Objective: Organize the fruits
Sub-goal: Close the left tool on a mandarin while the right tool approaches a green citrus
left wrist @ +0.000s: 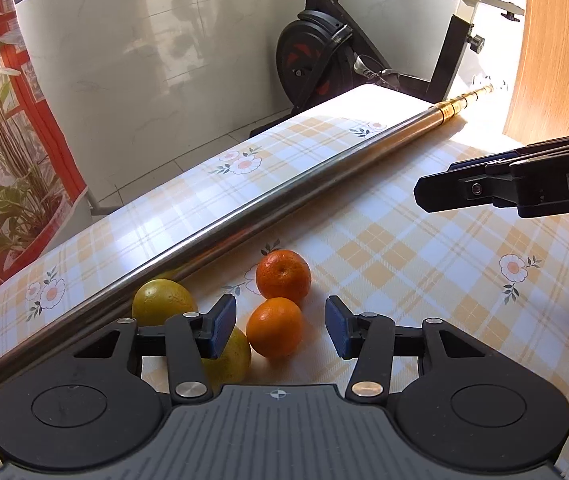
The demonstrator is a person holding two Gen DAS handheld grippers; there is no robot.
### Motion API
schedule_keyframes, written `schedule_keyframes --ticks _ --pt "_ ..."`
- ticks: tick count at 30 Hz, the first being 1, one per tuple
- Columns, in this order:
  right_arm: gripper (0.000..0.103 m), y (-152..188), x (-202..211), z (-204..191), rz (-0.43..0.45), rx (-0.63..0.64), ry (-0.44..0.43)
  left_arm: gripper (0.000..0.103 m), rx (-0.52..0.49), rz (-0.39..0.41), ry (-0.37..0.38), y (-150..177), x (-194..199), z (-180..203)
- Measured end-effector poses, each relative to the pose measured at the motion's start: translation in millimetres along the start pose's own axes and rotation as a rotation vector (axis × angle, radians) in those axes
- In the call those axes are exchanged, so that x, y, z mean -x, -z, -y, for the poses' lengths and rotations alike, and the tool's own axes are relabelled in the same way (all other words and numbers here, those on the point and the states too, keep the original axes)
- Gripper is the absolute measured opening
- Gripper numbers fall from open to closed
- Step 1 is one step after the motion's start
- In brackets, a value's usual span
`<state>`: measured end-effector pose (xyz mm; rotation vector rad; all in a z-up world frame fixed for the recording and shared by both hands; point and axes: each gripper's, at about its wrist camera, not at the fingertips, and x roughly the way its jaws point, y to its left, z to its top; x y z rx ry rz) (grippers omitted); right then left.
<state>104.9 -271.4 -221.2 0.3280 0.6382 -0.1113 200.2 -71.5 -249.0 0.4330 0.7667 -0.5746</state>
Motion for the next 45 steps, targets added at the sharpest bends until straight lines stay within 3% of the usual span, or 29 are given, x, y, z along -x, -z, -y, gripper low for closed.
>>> schedule_keyframes --ticks 8,11,19,26,29,37,45 --pt "0.043 3 -2 3 -0.010 -0.016 0.003 0.051 -0.061 -0.031 -0.017 -9 -12 4" --pt "0.043 4 -3 4 -0.012 -0.025 0.004 0.042 -0.103 -0.073 0.000 -12 -18 7" --pt "0.043 7 -6 9 -0.014 -0.051 0.001 0.040 -0.010 -0.077 0.072 -12 -10 -2" --pt "0.044 8 -5 12 -0.009 -0.054 0.002 0.042 -0.086 -0.109 -0.020 -8 -22 10" --pt "0.044 9 -5 13 -0.010 -0.061 0.005 0.040 -0.084 -0.151 0.000 -7 -28 9" --pt "0.044 12 -1 13 -0.006 -0.058 0.007 0.035 -0.071 -0.122 0.008 -6 -26 10" --pt "0.044 10 3 8 -0.005 -0.039 -0.002 0.034 0.065 0.016 0.025 -9 19 2"
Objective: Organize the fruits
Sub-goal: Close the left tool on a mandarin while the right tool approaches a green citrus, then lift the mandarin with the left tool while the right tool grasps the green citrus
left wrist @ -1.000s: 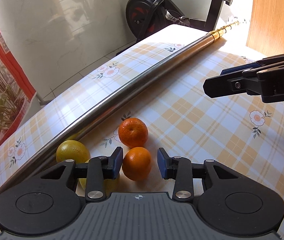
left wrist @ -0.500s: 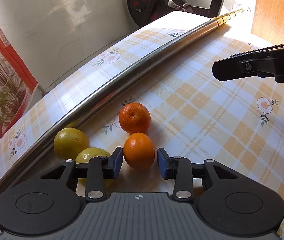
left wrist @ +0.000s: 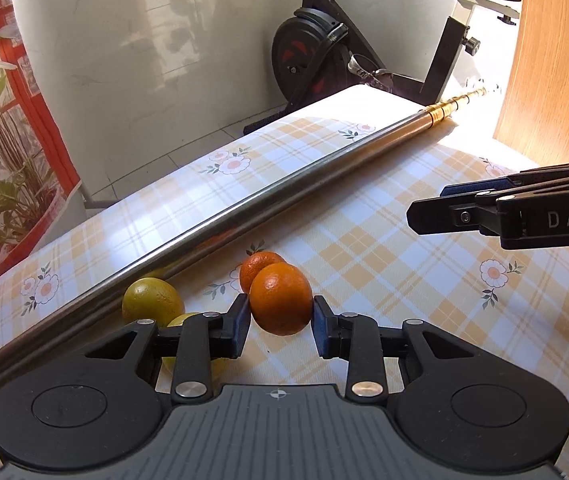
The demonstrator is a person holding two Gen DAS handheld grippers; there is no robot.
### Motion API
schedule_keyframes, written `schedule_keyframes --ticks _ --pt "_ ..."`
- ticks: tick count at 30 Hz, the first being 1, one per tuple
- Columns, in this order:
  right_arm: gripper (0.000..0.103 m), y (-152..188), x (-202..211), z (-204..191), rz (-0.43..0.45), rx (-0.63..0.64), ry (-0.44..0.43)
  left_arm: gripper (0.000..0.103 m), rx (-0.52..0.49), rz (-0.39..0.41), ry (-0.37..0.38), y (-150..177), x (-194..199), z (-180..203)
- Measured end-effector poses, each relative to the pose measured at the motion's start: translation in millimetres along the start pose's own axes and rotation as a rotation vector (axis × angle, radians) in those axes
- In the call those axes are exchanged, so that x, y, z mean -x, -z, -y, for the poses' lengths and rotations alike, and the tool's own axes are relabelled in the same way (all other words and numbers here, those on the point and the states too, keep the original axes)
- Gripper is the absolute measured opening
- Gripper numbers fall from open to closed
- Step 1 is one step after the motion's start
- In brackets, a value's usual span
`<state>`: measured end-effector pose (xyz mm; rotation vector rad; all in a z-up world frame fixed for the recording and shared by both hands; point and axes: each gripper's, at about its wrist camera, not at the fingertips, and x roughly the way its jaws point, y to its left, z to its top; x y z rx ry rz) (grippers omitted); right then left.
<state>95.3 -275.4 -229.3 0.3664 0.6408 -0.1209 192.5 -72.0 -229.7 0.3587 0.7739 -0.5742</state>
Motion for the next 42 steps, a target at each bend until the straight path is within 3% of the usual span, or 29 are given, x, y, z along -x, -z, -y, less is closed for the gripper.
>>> schedule_keyframes --ticks 4,9,18,22,29,33,42 --pt "0.044 -2 0 -10 -0.006 0.024 -0.025 0.034 0.124 0.061 -0.029 14 34 -14" --pt "0.044 -6 -10 -33 -0.042 0.086 -0.085 0.034 0.230 0.072 -0.139 40 72 -32" --pt "0.044 -9 -39 -107 -0.128 0.302 -0.206 0.034 0.423 0.160 -0.250 69 125 -62" --pt "0.044 -12 -53 -136 -0.159 0.403 -0.205 0.034 0.516 0.190 -0.256 80 134 -69" --pt "0.044 -12 -84 -152 -0.222 0.426 -0.166 0.034 0.611 0.194 -0.258 100 136 -84" --pt "0.049 -5 -97 -159 -0.261 0.454 -0.143 0.034 0.632 0.199 -0.264 106 132 -89" --pt "0.048 6 -116 -172 -0.318 0.498 -0.083 0.034 0.649 0.196 -0.242 120 131 -88"
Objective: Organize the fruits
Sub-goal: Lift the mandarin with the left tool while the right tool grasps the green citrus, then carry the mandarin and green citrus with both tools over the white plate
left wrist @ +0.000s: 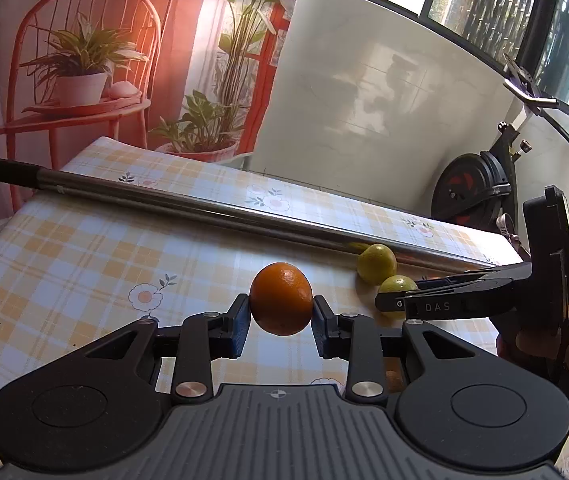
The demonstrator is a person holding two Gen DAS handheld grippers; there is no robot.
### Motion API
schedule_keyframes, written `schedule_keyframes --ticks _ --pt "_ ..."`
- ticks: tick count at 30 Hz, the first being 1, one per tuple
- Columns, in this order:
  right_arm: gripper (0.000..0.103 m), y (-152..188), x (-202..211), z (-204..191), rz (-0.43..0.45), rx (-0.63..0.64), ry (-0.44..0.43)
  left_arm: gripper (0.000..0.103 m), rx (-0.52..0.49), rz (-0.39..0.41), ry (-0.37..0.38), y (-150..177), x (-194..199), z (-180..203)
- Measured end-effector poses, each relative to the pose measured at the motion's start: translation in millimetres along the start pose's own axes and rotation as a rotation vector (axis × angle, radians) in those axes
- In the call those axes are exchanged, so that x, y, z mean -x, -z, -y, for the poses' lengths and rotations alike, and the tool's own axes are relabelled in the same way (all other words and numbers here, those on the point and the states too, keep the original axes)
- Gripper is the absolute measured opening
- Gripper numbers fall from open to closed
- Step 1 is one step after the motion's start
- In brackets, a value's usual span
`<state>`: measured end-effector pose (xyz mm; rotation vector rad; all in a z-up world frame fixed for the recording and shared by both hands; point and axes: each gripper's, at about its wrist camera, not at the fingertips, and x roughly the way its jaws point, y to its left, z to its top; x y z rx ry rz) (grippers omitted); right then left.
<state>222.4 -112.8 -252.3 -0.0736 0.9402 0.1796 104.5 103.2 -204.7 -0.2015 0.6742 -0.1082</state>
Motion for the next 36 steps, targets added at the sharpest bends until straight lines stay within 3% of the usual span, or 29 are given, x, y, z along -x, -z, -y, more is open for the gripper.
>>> schedule_keyframes --ticks 11,19,25,29,36 --pt "0.044 8 9 -2 0.002 -0.037 0.041 0.034 -0.009 -0.016 0.041 4 -2 9" --pt "0.044 21 72 -7 0.143 -0.091 -0.016 0.034 -0.046 -0.015 0.074 8 6 24" --pt "0.044 49 116 -20 0.249 -0.061 -0.009 0.034 -0.079 -0.039 0.097 16 10 34" --pt "0.044 80 135 -20 0.290 -0.112 -0.002 0.034 -0.106 -0.058 0.113 24 12 43" --pt "0.044 119 144 -12 0.273 -0.185 0.003 0.034 -0.159 -0.100 0.131 42 15 54"
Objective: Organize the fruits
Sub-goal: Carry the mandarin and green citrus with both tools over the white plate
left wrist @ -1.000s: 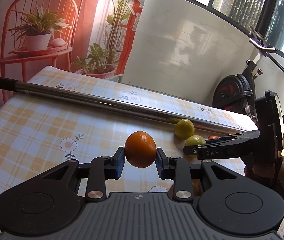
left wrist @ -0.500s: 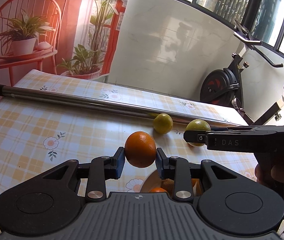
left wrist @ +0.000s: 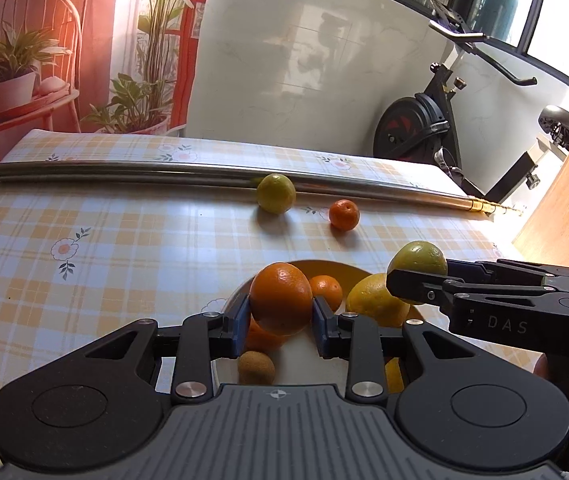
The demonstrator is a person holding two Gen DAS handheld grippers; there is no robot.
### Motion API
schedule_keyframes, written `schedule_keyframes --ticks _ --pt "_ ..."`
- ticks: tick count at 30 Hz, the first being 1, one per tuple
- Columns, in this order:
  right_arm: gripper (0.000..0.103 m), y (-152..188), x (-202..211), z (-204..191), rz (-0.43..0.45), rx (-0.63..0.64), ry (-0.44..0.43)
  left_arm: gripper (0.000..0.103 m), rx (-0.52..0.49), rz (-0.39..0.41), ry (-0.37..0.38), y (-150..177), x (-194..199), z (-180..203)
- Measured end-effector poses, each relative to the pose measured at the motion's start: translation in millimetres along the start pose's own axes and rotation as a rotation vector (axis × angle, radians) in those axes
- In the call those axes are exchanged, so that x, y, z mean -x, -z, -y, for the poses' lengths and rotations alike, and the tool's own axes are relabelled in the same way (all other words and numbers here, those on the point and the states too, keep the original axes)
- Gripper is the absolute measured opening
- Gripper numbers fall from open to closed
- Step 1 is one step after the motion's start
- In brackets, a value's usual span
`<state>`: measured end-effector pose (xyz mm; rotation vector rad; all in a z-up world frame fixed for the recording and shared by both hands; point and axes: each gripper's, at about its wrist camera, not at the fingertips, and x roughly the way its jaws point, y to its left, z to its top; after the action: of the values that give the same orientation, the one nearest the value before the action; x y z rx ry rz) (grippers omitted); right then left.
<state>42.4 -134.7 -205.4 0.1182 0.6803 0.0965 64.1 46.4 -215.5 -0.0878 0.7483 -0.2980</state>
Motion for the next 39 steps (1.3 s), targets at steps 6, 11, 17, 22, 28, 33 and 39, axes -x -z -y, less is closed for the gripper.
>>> schedule_keyframes --ticks 6,11,17,22,28,33,39 --pt "0.044 9 10 4 0.015 -0.029 -0.011 0.034 -0.027 -0.020 -0.008 6 3 5" --pt "0.044 11 16 8 0.032 -0.049 -0.023 0.034 -0.047 -0.048 0.011 10 5 12" --pt "0.044 13 19 13 0.043 -0.066 -0.033 0.034 -0.111 -0.129 0.102 25 3 20" --pt "0.044 15 18 13 0.039 -0.073 -0.042 0.034 -0.115 -0.224 0.093 32 -11 19" --pt "0.044 16 16 13 0.027 -0.076 -0.046 0.034 -0.097 -0.273 0.070 38 -17 13" --pt "0.044 18 13 8 0.012 -0.066 -0.054 0.034 -0.119 -0.267 -0.002 38 -18 12" --pt "0.044 19 9 4 -0.002 -0.055 -0.057 0.035 -0.126 -0.240 -0.027 36 -18 11"
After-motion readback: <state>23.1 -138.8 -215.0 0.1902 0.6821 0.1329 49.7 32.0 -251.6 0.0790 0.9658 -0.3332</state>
